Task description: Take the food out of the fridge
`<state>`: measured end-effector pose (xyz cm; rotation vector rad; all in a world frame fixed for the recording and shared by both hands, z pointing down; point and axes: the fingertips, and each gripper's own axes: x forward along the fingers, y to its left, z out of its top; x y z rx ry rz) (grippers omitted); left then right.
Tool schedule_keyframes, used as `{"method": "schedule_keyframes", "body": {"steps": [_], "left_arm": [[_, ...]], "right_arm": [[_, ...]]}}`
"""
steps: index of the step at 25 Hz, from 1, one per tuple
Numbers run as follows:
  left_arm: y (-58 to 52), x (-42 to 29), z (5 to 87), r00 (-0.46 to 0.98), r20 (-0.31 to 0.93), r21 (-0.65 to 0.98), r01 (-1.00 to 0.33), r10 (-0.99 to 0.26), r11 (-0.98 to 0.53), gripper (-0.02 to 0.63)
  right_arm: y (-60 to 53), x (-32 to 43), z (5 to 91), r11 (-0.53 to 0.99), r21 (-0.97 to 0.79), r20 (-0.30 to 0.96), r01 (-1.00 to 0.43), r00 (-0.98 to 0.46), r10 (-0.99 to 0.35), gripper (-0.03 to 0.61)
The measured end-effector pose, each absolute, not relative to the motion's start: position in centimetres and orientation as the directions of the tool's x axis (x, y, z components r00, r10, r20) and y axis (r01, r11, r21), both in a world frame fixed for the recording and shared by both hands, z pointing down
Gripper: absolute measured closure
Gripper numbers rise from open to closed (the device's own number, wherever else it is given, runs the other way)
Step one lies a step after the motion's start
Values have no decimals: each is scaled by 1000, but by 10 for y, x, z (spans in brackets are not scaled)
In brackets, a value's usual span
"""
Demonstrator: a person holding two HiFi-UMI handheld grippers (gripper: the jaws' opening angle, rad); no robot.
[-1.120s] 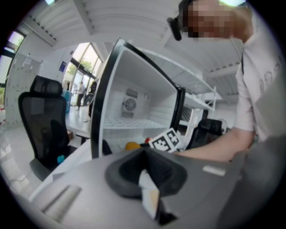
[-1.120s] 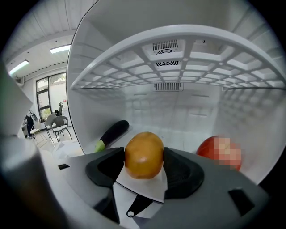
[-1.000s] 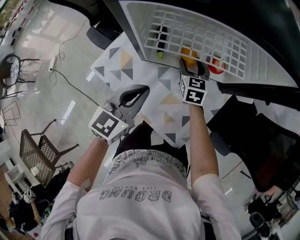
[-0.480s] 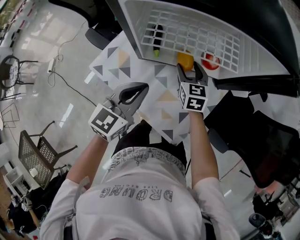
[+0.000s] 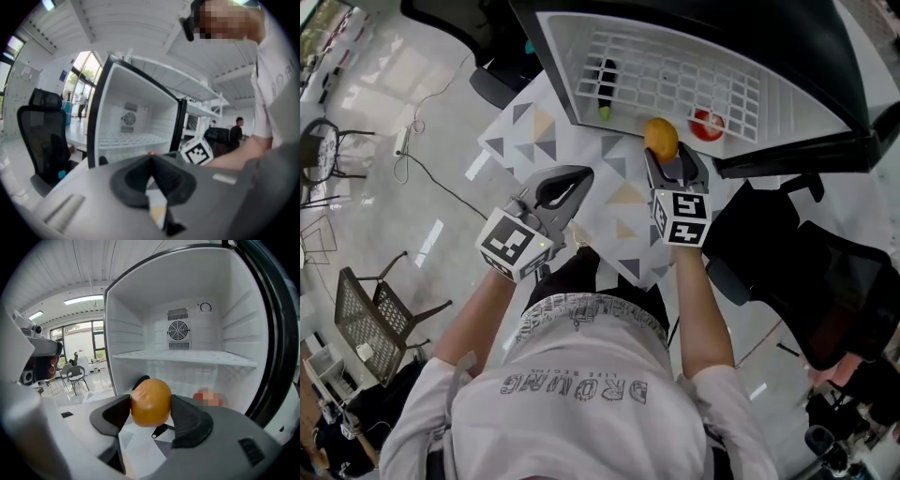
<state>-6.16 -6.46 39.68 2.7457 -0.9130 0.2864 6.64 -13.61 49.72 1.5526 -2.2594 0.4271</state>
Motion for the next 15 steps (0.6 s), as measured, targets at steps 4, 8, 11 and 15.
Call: {"method": "schedule_keyframes", "body": {"steps": [4,8,11,15], "left_arm": [[-62,-60,387,789,243,152,-606,-565,-781,614],[-58,-58,377,791,232,143,-603,-566,-785,614],[-56,-56,370,793,223,136,-601,-566,-788,614],[-54,-54,364,800,212,129,-593,-562,-795,614]], "right_arm": [[-123,67,483,361,-36,448,-932,-338,-828,307],[-108,67,468,371,-39,433,-928,-350,-830,307],[-98,67,456,377,-36,420,-925,-356,-835,307],[-86,69,441,381,-29,402,-924,-360,-842,307]]}}
